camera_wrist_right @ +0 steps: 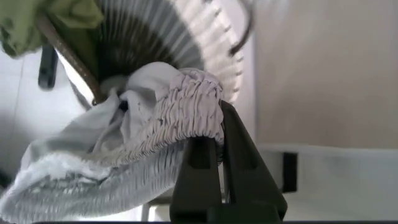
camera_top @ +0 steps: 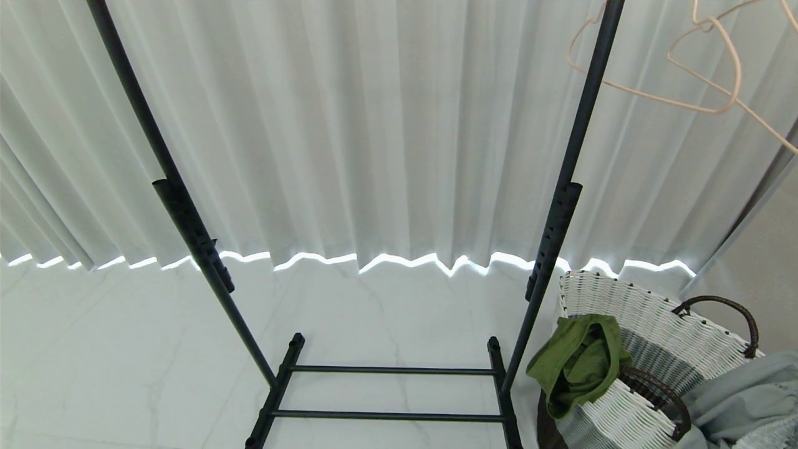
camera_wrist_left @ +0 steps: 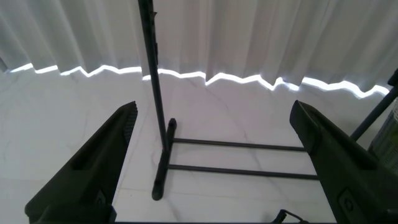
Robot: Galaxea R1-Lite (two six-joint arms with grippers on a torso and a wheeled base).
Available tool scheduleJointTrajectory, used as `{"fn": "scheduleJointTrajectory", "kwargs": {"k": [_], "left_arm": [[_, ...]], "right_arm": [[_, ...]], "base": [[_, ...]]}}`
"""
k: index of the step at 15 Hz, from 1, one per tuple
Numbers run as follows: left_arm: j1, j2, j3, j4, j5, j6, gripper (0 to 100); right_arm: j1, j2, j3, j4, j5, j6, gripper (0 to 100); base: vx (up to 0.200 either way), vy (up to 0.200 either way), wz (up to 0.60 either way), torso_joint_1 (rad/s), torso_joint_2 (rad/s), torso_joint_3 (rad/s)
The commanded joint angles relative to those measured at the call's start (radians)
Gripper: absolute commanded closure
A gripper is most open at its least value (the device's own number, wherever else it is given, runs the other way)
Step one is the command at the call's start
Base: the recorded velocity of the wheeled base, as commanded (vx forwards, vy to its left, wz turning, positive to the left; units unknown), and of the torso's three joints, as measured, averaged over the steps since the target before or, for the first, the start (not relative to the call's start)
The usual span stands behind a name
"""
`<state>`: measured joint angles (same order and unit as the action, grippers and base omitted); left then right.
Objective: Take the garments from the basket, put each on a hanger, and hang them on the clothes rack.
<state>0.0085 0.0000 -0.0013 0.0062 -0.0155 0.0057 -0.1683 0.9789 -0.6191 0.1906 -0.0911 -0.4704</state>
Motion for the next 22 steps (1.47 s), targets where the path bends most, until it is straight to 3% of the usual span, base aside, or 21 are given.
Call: {"fn": "scheduleJointTrajectory", "kwargs": {"k": [1, 8, 15, 22], "left_arm": [[0.001, 0.0, 0.0, 0.0, 0.0, 0.0, 0], [0.001, 0.0, 0.0, 0.0, 0.0, 0.0, 0], [0.001, 0.002, 0.0, 0.0, 0.0, 0.0, 0], [0.001, 0.0, 0.0, 0.0, 0.0, 0.005, 0]], "right_arm": [[0.018, -0.094, -0.067, 0.036, 0.001, -0.002, 100], [0.049, -0.166, -0.063, 0.044, 0.005, -0.097, 100], [0.079, -0.169, -0.062, 0.044, 0.005, -0.099, 100], [0.079, -0.178, -0.06, 0.044, 0.005, -0.099, 100]], "base": [[-0.2, 0.0, 0.0, 0.002, 0.0, 0.007], [-0.2, 0.0, 0.0, 0.003, 0.0, 0.004], [0.0, 0.0, 0.0, 0.0, 0.0, 0.0], [0.0, 0.2, 0.0, 0.002, 0.01, 0.002]]}}
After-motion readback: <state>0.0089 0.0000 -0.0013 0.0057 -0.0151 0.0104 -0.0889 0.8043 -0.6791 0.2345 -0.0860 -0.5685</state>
